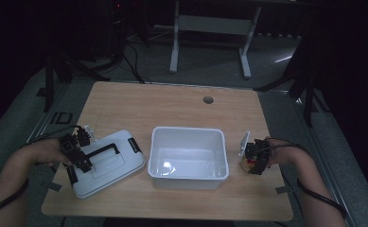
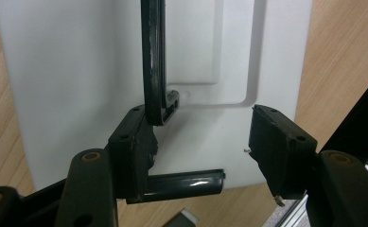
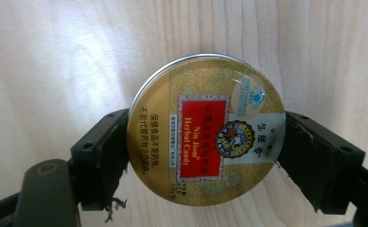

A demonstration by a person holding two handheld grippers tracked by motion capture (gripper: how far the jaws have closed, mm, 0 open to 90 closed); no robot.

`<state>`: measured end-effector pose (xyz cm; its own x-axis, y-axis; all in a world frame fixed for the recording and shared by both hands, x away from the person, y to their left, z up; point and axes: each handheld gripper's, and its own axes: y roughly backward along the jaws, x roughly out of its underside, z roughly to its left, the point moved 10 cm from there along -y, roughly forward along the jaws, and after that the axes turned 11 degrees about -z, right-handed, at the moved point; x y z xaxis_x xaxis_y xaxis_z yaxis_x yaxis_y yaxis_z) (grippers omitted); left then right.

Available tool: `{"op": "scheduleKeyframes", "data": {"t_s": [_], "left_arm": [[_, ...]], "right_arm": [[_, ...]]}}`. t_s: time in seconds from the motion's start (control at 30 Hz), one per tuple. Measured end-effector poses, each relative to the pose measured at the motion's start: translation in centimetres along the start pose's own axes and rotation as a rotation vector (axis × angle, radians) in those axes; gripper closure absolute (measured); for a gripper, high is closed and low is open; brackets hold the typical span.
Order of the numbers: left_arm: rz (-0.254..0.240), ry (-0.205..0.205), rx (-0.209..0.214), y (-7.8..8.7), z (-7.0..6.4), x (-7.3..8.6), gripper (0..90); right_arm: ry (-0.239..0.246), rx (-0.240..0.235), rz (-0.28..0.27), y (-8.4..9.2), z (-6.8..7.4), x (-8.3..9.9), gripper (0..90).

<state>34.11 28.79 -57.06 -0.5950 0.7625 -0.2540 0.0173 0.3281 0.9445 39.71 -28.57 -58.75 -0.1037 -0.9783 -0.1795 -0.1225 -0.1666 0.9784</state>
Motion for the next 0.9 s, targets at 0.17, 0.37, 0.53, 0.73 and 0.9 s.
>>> {"op": "scheduleKeyframes", "data": {"t_s": [0.17, 0.37, 0.53, 0.73, 0.9], "left_arm": [[0.0, 0.001, -0.002, 0.2, 0.0, 0.0, 40.5], [-0.001, -0.006, -0.005, 0.2, -0.1, -0.2, 40.6], [0.002, -0.007, -0.008, 0.3, -0.1, -0.2, 40.5], [0.001, -0.013, -0.01, 0.5, -0.1, -0.2, 40.6], [0.003, -0.012, -0.014, 0.5, -0.1, -0.3, 40.6]], "right_arm": [[0.041, 0.019, 0.012, 1.9, 0.4, -0.6, 20.4], [0.12, 0.029, 0.007, 5.3, 1.8, -2.6, 20.4], [0.149, 0.034, 0.007, 6.9, 2.3, -3.8, 20.4], [0.204, 0.05, -0.015, 9.0, 2.8, -5.6, 20.4], [0.257, 0.056, -0.031, 10.6, 3.0, -8.0, 20.4]]}}
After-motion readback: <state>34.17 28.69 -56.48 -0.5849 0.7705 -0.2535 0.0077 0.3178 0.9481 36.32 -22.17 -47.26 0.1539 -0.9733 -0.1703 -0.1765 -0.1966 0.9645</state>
